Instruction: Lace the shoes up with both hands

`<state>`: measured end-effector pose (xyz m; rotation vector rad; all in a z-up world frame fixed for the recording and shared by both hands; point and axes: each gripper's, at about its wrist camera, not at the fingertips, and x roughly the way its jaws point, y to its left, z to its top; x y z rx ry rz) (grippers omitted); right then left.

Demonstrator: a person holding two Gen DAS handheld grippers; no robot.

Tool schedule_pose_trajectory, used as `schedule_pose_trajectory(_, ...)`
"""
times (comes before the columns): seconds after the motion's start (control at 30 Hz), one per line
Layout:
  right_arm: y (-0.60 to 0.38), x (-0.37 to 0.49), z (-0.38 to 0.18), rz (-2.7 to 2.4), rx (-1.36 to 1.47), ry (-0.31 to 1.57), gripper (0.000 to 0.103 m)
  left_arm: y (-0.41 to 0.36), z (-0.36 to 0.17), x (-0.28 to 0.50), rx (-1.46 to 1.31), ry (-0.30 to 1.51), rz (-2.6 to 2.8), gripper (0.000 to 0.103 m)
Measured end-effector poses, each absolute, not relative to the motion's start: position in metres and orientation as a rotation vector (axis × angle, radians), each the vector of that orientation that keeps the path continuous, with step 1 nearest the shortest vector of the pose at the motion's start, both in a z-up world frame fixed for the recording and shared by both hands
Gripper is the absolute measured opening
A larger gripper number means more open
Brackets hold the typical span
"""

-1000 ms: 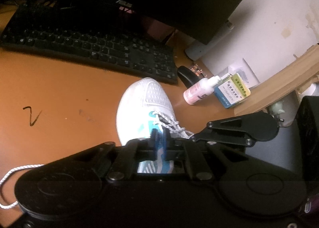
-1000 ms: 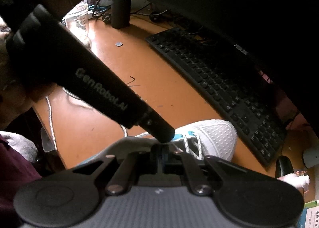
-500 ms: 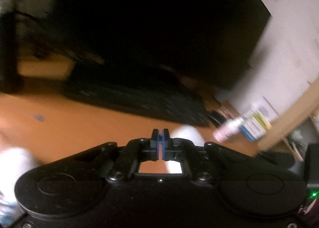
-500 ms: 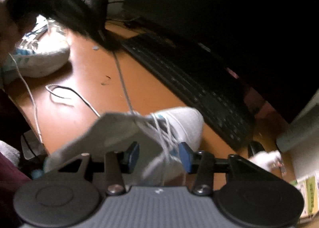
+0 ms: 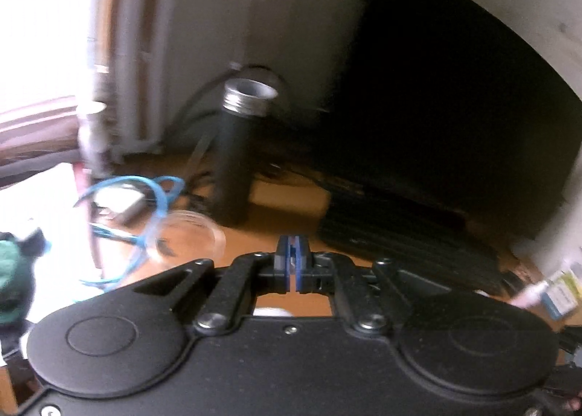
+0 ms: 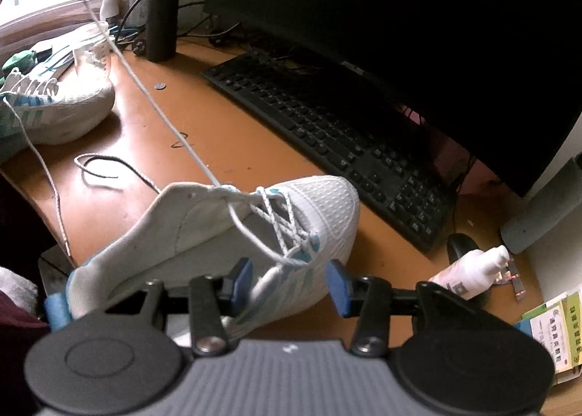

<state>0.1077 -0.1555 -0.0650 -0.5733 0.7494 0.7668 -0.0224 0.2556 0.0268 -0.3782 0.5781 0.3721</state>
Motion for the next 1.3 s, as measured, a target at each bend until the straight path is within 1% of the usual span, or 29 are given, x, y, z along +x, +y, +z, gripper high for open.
schedule_pose_trajectory(0.2,-0.155,0.106,-0.063,0.770,-0.577,0.749,0.046,0.247,0.025,-0.022,-0.373,0.611,0.335,0.000)
schedule_pose_trajectory(0.63,-0.153,0.103,-0.048,0.789,-0.494,0.752,0.048,0.157,0.009,0.007,-0.358,0.761,-0.048,0.000)
schedule_pose_trajectory(0.77,-0.148,0.102,-0.046,0.803,-0.483,0.752,0.048,0.146,-0.010,0.013,-0.338,0.880,-0.081,0.000)
schedule_pose_trajectory(0.9,-0.142,0.101,-0.043,0.827,-0.468,0.750,0.048,0.147,-0.045,0.020,-0.329,1.000,-0.064,0.000)
schedule_pose_trajectory(0.97,-0.137,0.100,-0.042,0.837,-0.469,0.747,0.048,0.145,-0.071,0.025,-0.285,1.098,-0.061,0.000)
schedule_pose_trajectory(1.03,-0.133,0.098,-0.042,0.852,-0.472,0.748,0.048,0.138,-0.082,0.026,-0.218,1.165,-0.043,0.001)
schedule_pose_trajectory(1.07,-0.130,0.098,-0.042,0.859,-0.476,0.748,0.048,0.137,-0.081,0.024,-0.192,1.159,-0.029,0.003)
schedule_pose_trajectory(1.13,-0.124,0.095,-0.041,0.875,-0.487,0.745,0.048,0.138,-0.073,0.021,-0.195,1.126,-0.061,0.005)
schedule_pose_trajectory(1.17,-0.123,0.094,-0.041,0.879,-0.488,0.745,0.048,0.139,-0.070,0.020,-0.201,1.110,-0.073,0.012)
schedule_pose_trajectory(1.23,-0.119,0.093,-0.039,0.885,-0.485,0.742,0.048,0.144,-0.060,0.023,-0.203,1.068,-0.062,0.020)
schedule_pose_trajectory(1.3,-0.114,0.093,-0.038,0.892,-0.471,0.746,0.048,0.149,-0.060,0.028,-0.211,1.048,-0.049,0.020)
